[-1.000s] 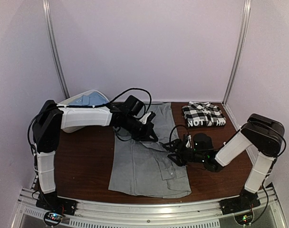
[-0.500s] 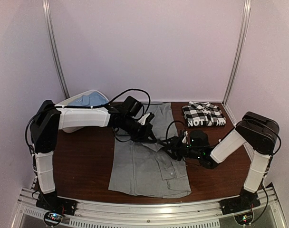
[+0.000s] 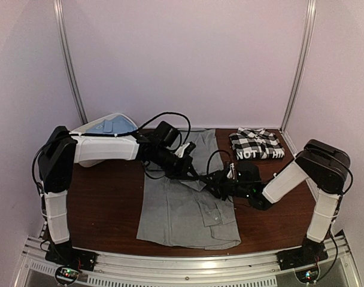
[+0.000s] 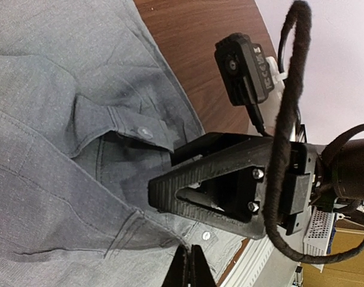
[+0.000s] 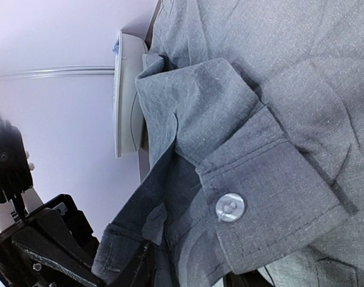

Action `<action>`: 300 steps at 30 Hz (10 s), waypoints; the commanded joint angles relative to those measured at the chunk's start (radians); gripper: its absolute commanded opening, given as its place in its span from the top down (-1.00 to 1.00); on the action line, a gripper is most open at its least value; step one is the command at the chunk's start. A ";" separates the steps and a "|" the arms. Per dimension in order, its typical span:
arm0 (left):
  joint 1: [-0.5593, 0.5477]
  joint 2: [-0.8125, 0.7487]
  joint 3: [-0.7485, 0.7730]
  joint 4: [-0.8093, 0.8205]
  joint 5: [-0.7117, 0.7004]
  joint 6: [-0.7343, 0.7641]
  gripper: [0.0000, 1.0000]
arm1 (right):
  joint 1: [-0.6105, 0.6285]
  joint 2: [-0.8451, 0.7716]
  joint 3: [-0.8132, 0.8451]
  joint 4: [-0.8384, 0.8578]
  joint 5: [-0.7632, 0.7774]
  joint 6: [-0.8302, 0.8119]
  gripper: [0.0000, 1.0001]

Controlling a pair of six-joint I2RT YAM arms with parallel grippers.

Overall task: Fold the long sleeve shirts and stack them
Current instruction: Pass from the left arm to the right, then pick up the shirt from the center of the board, then fold the corner of the shirt at the center of the board, then adjust the corner of the shirt on the rectangle-folded shirt.

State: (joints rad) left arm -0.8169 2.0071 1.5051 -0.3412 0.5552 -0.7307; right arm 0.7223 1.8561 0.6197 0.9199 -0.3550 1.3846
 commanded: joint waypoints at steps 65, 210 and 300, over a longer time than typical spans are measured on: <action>-0.214 -0.662 -0.866 -0.184 -0.484 -0.382 0.27 | -0.195 -0.125 1.026 -1.142 0.180 -0.898 1.00; -0.430 -0.029 -0.161 -0.359 -0.600 0.105 0.42 | -0.319 -0.480 0.664 -1.075 0.304 -0.904 1.00; -0.303 -0.284 -0.275 -0.283 -0.260 0.288 0.36 | -0.282 -0.612 0.571 -1.083 0.315 -0.893 1.00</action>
State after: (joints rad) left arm -1.1885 1.8088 1.2182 -0.6792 0.2432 -0.4358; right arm 0.4202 1.2816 1.2423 -0.1864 -0.0433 0.4782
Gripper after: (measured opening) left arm 0.310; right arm 0.010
